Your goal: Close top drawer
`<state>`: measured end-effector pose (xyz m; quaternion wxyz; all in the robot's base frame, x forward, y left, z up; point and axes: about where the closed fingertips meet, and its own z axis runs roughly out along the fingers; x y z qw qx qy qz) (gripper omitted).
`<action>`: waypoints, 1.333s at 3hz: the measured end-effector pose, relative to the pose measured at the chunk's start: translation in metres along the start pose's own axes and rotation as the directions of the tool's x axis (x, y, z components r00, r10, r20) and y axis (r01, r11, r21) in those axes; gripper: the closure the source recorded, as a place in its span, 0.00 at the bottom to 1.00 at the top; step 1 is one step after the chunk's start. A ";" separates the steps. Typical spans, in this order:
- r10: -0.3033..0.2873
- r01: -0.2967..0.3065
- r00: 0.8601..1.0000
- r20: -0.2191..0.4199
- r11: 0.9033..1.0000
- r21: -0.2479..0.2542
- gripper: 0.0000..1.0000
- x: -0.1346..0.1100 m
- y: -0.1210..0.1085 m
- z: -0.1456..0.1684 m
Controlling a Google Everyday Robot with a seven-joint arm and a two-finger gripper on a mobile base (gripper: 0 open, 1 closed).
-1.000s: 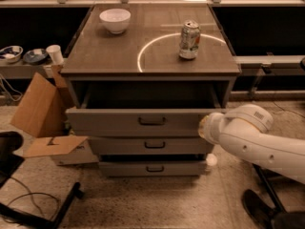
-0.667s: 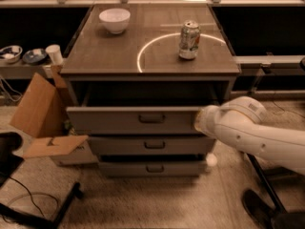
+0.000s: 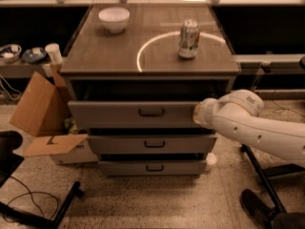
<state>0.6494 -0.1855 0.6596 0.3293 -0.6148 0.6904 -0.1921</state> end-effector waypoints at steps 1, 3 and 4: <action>0.000 0.000 1.000 0.000 1.000 0.000 1.00 0.000 0.000 0.000; 0.000 0.000 1.000 0.000 1.000 0.000 0.59 0.000 0.000 0.000; 0.000 0.000 1.000 0.000 1.000 0.000 0.36 0.000 0.000 0.000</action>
Offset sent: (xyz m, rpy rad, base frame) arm -0.0004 0.0002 0.0000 0.0000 0.0000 0.0000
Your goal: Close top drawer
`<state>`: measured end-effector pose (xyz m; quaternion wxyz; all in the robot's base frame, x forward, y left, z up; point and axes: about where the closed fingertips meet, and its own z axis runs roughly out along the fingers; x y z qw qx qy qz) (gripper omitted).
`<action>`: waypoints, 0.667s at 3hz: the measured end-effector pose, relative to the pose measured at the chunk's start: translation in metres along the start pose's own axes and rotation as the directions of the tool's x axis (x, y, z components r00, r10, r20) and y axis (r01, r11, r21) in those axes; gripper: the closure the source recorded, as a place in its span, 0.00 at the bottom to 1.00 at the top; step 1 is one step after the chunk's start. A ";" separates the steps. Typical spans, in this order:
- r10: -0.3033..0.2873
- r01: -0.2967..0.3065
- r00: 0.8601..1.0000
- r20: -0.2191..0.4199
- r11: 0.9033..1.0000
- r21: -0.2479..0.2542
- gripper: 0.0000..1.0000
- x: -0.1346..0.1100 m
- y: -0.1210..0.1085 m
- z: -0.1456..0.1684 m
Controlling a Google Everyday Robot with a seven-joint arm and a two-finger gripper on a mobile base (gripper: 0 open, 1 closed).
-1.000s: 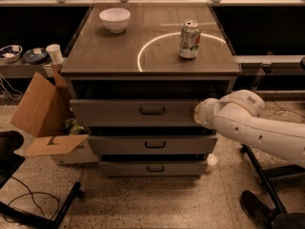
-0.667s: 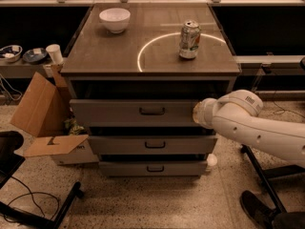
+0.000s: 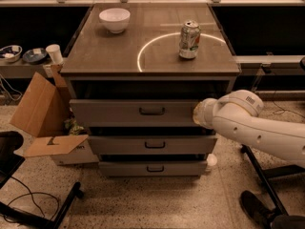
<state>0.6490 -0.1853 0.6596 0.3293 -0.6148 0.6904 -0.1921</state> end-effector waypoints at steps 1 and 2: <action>0.000 0.000 1.000 0.000 1.000 0.000 0.12 0.000 0.000 0.000; 0.000 0.000 1.000 0.000 1.000 0.000 0.00 0.000 0.000 0.000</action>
Offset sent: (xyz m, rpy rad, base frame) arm 0.0000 0.0000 0.0000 0.0000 0.0000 0.0000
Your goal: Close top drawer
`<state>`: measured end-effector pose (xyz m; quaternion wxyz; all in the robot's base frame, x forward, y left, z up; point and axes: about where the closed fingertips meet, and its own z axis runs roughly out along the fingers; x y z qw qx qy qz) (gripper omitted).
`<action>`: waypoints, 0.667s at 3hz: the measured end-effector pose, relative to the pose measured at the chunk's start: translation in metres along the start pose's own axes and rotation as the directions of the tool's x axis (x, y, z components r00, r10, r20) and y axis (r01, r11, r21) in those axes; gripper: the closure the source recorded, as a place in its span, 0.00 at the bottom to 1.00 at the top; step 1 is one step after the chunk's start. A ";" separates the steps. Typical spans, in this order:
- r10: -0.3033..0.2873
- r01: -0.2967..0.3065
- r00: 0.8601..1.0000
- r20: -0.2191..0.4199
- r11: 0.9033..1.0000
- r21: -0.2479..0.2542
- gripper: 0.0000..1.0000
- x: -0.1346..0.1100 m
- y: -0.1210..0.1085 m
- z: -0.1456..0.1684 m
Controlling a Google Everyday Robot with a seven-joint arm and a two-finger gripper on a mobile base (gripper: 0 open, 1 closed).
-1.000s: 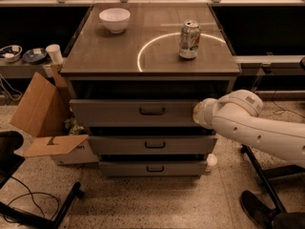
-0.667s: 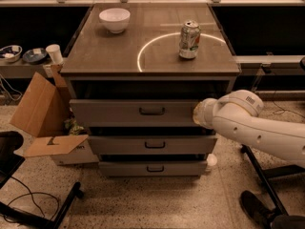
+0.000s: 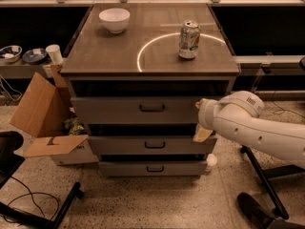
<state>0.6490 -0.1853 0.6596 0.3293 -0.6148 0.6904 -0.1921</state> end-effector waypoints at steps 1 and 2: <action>0.000 0.000 1.000 0.000 1.000 0.000 0.00 0.000 0.000 0.000; 0.000 0.000 1.000 0.000 1.000 0.000 0.17 0.000 0.000 0.000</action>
Offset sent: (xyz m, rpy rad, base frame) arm 0.0000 0.0000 0.0000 0.0000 0.0000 0.0000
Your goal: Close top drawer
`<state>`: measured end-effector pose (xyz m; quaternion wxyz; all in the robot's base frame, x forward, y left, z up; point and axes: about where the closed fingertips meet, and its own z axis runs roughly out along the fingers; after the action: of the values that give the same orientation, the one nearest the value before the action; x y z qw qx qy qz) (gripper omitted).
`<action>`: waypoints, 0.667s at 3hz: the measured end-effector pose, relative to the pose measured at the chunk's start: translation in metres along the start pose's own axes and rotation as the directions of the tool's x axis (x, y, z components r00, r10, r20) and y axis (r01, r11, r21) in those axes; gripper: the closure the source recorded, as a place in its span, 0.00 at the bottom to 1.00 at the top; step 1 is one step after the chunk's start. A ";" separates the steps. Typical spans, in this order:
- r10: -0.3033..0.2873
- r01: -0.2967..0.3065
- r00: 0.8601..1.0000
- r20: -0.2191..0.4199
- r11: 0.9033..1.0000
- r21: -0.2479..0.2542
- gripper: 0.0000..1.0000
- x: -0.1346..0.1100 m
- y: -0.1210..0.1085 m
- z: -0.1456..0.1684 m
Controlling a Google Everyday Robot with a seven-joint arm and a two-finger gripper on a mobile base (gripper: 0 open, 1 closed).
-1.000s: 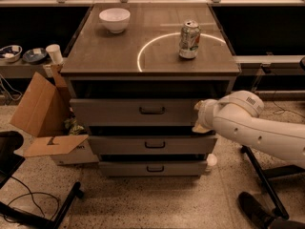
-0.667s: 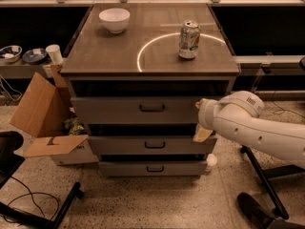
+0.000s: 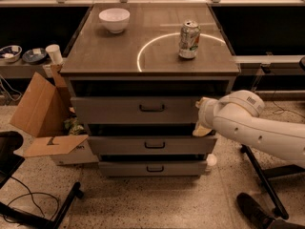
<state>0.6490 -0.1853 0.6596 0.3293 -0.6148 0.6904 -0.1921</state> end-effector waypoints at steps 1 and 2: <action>-0.001 0.001 1.000 0.000 1.000 -0.001 0.41 -0.001 0.002 -0.002; -0.019 0.019 1.000 -0.013 0.999 -0.028 0.64 0.000 0.011 -0.008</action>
Offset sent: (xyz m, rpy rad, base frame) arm -0.1876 -0.0629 0.0526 -0.3658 0.4923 0.2097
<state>0.6354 -0.1844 0.6580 0.3144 -0.6247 0.6892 -0.1895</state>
